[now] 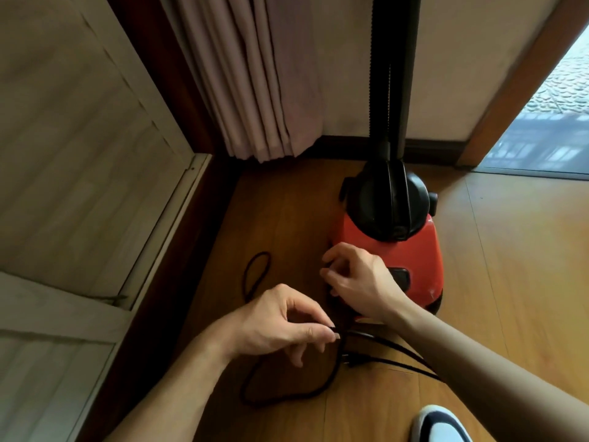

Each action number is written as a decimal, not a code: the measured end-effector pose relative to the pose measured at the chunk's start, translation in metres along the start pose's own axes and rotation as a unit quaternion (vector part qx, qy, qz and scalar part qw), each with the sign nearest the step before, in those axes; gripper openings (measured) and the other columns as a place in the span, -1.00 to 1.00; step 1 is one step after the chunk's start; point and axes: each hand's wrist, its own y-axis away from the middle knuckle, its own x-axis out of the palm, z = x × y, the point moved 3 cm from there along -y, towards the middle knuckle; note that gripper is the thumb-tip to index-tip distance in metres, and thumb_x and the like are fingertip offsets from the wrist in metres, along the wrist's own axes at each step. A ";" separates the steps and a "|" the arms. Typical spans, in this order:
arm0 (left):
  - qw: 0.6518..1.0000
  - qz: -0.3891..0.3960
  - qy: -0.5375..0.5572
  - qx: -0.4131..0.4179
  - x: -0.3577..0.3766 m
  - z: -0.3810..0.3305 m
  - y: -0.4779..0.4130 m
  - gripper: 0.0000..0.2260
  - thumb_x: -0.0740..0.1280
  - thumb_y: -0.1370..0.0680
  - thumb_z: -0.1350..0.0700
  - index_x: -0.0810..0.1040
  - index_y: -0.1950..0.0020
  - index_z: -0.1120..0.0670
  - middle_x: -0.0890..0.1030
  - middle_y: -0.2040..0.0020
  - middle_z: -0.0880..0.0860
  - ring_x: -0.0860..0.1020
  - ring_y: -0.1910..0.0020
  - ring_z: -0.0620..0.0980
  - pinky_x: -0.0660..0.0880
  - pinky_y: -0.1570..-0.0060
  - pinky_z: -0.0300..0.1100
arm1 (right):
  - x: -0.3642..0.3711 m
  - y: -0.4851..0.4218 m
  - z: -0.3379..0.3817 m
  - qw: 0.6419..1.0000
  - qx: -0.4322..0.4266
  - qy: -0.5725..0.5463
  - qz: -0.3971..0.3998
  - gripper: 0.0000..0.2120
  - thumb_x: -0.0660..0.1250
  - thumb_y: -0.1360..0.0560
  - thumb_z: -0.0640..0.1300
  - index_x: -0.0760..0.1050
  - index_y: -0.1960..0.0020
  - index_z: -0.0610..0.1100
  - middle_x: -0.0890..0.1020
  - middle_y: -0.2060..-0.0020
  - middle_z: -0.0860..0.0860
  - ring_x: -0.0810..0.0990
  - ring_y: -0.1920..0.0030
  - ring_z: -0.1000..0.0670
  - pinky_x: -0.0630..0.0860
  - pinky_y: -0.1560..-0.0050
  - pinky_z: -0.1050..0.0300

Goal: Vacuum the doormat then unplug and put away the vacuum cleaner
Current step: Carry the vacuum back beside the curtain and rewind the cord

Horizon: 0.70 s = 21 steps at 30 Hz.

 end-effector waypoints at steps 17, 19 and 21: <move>0.923 -0.372 -0.094 0.041 -0.008 0.017 -0.070 -0.70 0.39 -0.57 0.05 0.52 -0.30 -0.01 0.52 -0.25 -0.03 0.57 -0.13 -0.12 0.55 -0.05 -0.32 | -0.034 0.049 -0.039 0.990 -0.090 0.011 -0.109 -0.94 0.42 -0.54 0.03 0.59 0.07 0.06 0.62 0.24 0.22 0.63 0.20 0.16 0.54 0.27 0.31; 0.925 -0.370 -0.072 0.038 -0.004 0.003 -0.084 -0.57 0.40 -0.56 -0.04 0.44 -0.40 -0.03 0.45 -0.32 -0.02 0.52 -0.22 -0.09 0.53 -0.18 -0.17 | -0.038 0.060 -0.049 0.989 -0.075 0.005 -0.128 -0.94 0.42 -0.53 0.03 0.58 0.11 0.09 0.61 0.30 0.22 0.63 0.24 0.15 0.51 0.31 0.32; 0.930 -0.352 -0.091 0.049 0.004 -0.015 -0.099 -0.43 0.40 -0.51 -0.15 0.34 -0.48 -0.06 0.38 -0.38 0.02 0.42 -0.33 -0.06 0.43 -0.26 -0.16 | -0.042 0.066 -0.059 0.986 -0.058 -0.006 -0.158 -0.94 0.44 -0.52 0.01 0.60 0.10 0.06 0.62 0.32 0.20 0.63 0.28 0.15 0.51 0.35 0.32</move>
